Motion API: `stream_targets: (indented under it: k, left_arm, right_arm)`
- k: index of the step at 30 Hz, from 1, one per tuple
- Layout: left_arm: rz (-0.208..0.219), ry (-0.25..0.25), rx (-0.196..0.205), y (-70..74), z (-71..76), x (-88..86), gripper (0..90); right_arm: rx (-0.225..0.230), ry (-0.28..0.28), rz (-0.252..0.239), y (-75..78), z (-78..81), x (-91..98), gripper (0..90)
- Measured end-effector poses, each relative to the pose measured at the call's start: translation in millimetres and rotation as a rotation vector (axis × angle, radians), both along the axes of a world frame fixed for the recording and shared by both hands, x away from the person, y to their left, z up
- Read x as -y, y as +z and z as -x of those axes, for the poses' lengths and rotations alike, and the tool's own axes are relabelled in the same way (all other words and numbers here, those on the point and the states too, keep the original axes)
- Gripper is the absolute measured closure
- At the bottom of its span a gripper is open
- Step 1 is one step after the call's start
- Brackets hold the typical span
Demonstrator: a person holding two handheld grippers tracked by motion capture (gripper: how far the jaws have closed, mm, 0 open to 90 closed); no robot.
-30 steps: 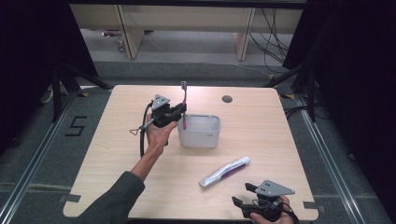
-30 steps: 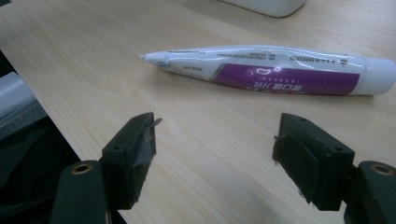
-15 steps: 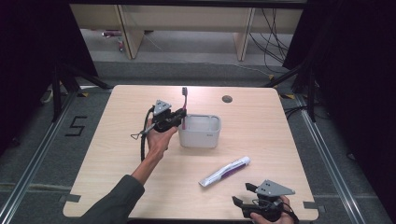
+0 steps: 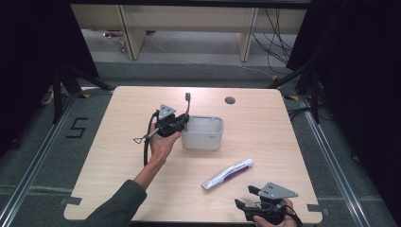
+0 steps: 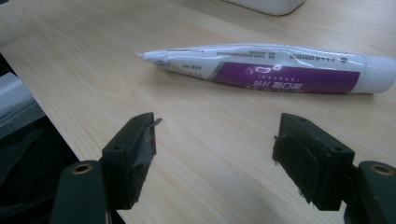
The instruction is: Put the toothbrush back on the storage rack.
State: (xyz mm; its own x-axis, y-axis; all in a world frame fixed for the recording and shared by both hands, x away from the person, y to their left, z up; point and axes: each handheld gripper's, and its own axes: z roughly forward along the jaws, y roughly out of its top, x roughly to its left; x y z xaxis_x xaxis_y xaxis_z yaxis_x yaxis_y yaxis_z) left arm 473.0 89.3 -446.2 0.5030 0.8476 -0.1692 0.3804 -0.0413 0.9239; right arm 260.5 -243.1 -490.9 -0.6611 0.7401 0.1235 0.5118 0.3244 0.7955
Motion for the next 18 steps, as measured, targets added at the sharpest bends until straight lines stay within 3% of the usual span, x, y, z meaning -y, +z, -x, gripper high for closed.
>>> stream_targets:
  k: [2, 4, 5, 6, 8, 13, 18]
  left_arm:
    - [-0.017, 0.003, 0.013, 0.0, 0.2, 0.4, 81.0]
    - [-0.010, -0.004, 0.006, 0.0, 0.4, 0.6, 79.7]
    - [-0.004, -0.003, 0.008, 0.3, 0.9, 0.9, 77.4]
    - [-0.006, 0.002, 0.009, 1.0, 1.7, 1.1, 74.2]
    - [-0.017, 0.006, 0.016, 2.6, 2.8, 0.4, 69.3]
    - [-0.016, 0.041, 0.015, 7.0, 4.9, -4.5, 57.1]
    - [-0.013, 0.047, 0.013, 11.4, 8.6, -9.0, 51.1]
  right_arm:
    - [-0.025, -0.014, -0.015, 0.1, 1.1, -0.7, 29.3]
    - [-0.022, -0.009, -0.011, 0.0, 0.3, -0.2, 29.3]
    - [-0.046, -0.020, -0.017, 0.6, 2.2, -1.2, 29.3]
    - [-0.015, 0.008, -0.005, -0.3, -0.9, 0.5, 29.3]
    - [-0.007, 0.004, -0.002, -1.1, -1.2, 0.3, 29.3]
    - [-0.018, 0.002, -0.008, -0.9, -1.1, 0.3, 29.3]
    - [-0.018, -0.002, -0.006, -1.3, -1.6, 0.6, 29.4]
